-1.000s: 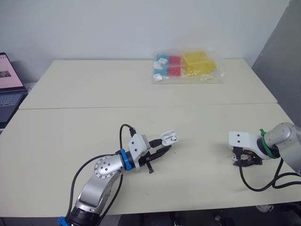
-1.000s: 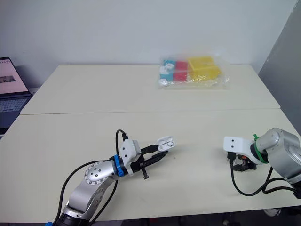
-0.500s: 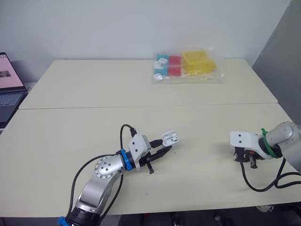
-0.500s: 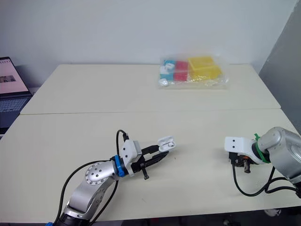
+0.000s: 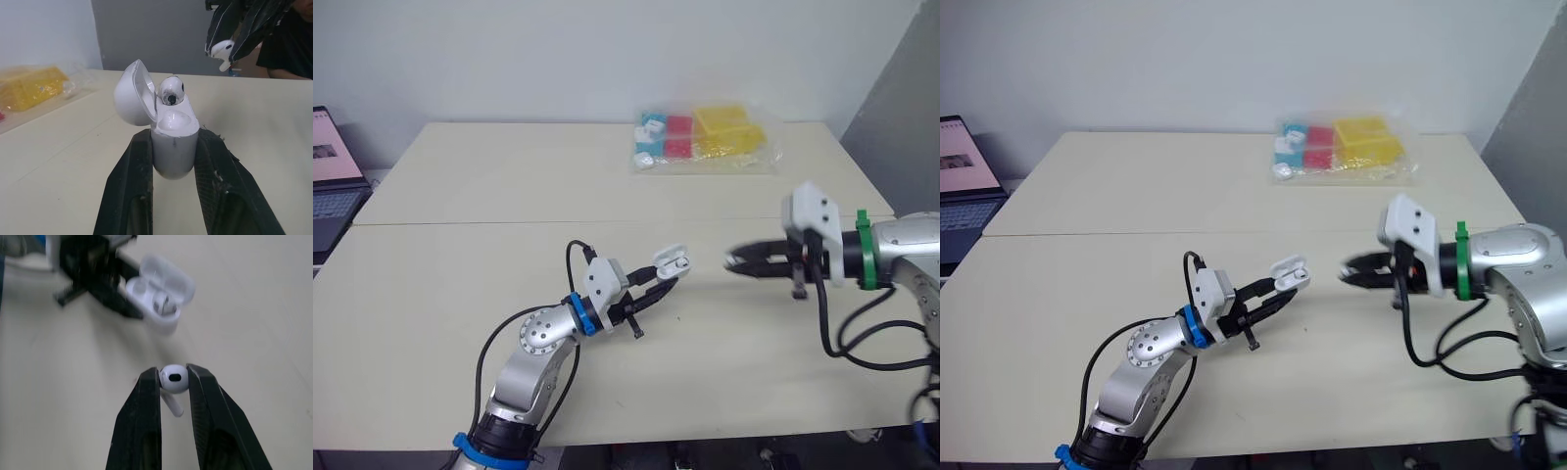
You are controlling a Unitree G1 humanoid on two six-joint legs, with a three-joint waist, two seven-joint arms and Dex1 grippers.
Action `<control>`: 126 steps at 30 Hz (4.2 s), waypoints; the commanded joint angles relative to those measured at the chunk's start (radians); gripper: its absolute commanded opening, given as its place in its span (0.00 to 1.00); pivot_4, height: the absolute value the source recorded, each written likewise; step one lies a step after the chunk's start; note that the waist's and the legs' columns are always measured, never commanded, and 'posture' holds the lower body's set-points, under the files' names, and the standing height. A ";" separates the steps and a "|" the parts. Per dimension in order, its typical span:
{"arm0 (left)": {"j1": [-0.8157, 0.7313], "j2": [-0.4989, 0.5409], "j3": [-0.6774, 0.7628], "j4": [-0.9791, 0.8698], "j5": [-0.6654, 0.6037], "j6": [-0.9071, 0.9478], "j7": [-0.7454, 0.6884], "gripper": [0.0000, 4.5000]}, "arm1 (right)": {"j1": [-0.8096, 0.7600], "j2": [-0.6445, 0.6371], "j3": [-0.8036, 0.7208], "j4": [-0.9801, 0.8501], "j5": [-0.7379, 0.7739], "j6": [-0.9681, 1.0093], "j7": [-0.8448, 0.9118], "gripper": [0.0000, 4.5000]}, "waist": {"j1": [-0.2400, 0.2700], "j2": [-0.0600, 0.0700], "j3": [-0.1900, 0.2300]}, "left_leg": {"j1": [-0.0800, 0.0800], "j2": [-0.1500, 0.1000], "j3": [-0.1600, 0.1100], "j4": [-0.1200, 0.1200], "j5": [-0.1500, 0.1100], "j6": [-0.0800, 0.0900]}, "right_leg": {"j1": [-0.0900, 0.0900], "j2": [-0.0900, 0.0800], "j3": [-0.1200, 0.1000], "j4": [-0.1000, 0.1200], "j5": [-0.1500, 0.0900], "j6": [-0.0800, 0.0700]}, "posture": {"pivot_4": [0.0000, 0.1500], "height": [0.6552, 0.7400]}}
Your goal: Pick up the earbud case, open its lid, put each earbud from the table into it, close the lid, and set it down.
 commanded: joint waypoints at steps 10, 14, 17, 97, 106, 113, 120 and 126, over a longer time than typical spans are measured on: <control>-0.103 -0.033 0.023 0.021 -0.053 0.050 0.017 0.17 | 0.177 0.428 0.073 -0.142 0.025 -0.216 -0.474 0.09 | -0.002 -0.001 -0.001 | 0.000 0.000 0.000 0.000 0.000 0.000 | 0.000 0.000 0.000 0.000 0.000 0.000 | 1.00 1.00; -0.116 -0.030 0.025 0.016 -0.058 0.057 0.016 0.17 | 0.242 0.449 0.160 -0.078 -0.048 -0.360 -0.488 0.09 | -0.003 -0.001 -0.001 | 0.000 0.001 -0.001 -0.001 0.000 0.000 | 0.000 0.001 -0.001 0.000 0.000 0.000 | 1.00 1.00; -0.122 -0.030 0.026 0.013 -0.059 0.060 0.015 0.17 | 0.266 0.455 0.191 -0.051 -0.063 -0.413 -0.498 0.09 | -0.003 -0.001 -0.001 | 0.000 0.001 -0.001 -0.001 0.000 0.000 | 0.000 0.001 -0.001 0.000 0.000 0.000 | 1.00 1.00; -0.092 0.029 -0.022 0.001 -0.026 -0.011 -0.101 0.17 | -0.294 -0.087 0.316 0.372 0.041 -0.218 -0.115 0.00 | -0.006 0.000 0.000 | -0.003 0.001 0.000 -0.004 0.000 0.001 | -0.002 0.002 0.000 -0.006 -0.001 -0.001 | 1.00 1.00; -0.092 0.029 -0.035 0.018 -0.004 -0.055 -0.112 0.17 | -0.342 -0.055 0.384 0.420 0.049 -0.154 0.033 0.00 | -0.002 0.000 0.000 | -0.004 0.001 -0.001 -0.003 0.000 0.001 | -0.002 0.001 -0.001 -0.006 -0.001 -0.001 | 1.00 1.00; -0.100 0.033 -0.033 0.016 0.002 -0.060 -0.108 0.17 | -0.306 -0.091 0.377 0.361 0.073 -0.095 0.082 0.00 | -0.001 0.000 0.000 | -0.004 0.001 -0.001 -0.003 0.000 0.001 | -0.002 0.001 -0.002 -0.005 -0.001 -0.001 | 1.00 1.00; -0.106 0.029 -0.028 0.018 0.000 -0.054 -0.104 0.17 | -0.265 -0.112 0.367 0.318 0.102 -0.043 0.094 0.00 | -0.002 0.000 0.000 | -0.004 0.001 -0.001 -0.003 0.000 0.001 | -0.002 0.001 -0.002 -0.005 -0.001 -0.001 | 1.00 1.00; -0.120 0.019 -0.016 0.022 -0.014 -0.031 -0.097 0.17 | -0.215 -0.124 0.385 0.294 0.083 -0.063 0.086 0.00 | -0.001 0.000 0.000 | -0.003 0.001 -0.001 -0.003 0.000 0.001 | -0.002 0.001 -0.002 -0.005 -0.001 -0.001 | 1.00 1.00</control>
